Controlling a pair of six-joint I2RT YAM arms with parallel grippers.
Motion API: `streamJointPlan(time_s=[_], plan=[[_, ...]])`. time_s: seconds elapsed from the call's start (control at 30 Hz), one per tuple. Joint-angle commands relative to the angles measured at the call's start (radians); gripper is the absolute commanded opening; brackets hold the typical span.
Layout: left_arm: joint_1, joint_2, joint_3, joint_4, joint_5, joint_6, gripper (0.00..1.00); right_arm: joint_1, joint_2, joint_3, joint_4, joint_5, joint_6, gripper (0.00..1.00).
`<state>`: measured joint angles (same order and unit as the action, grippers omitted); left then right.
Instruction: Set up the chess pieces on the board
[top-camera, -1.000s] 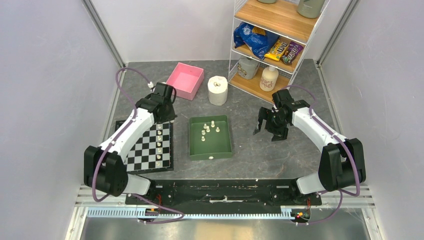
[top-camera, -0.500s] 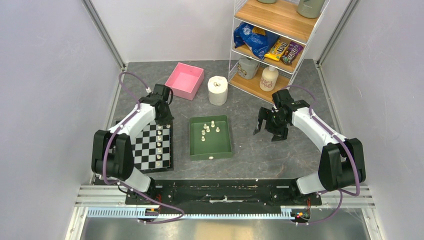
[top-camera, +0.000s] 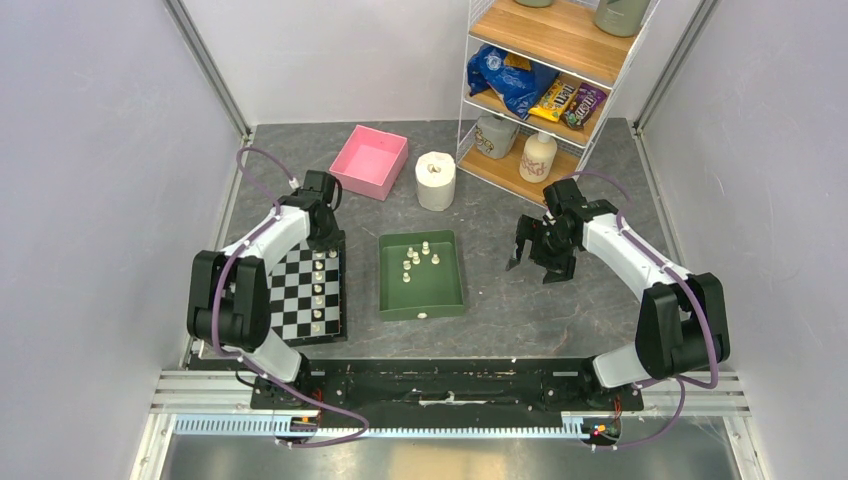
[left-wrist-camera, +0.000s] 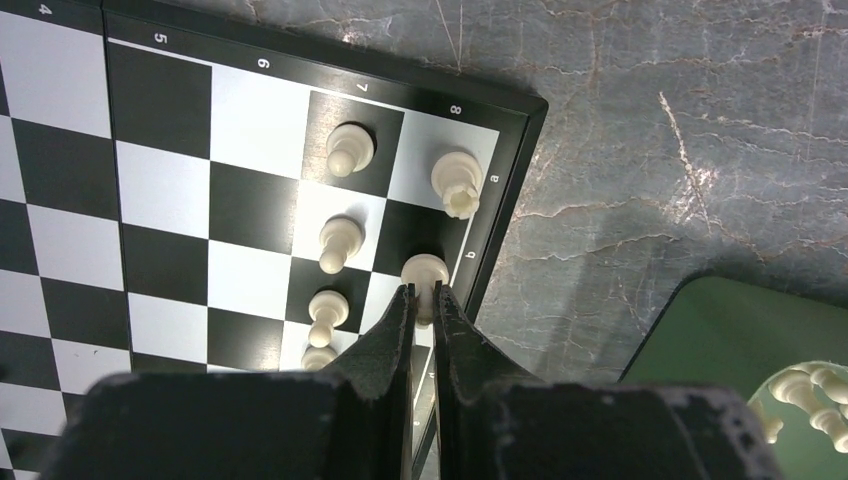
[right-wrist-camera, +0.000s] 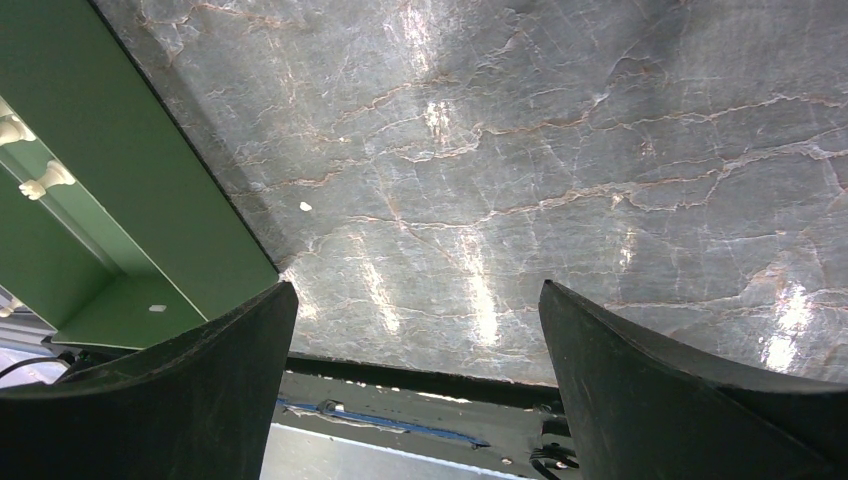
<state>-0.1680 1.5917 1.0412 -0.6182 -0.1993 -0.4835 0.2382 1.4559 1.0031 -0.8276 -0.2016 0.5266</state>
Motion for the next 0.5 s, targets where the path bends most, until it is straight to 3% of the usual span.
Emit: streamJointPlan(time_s=[0.0,0.47], plan=[[0.012,0.014,-0.002,0.054,0.0,0.035,0.02,-0.004,0.002,0.025,0.012,0.009,-0.012,0.99],[0.027,0.037,0.0,0.066,0.012,0.048,0.02,-0.005,0.011,0.025,0.012,0.012,-0.014,0.99]])
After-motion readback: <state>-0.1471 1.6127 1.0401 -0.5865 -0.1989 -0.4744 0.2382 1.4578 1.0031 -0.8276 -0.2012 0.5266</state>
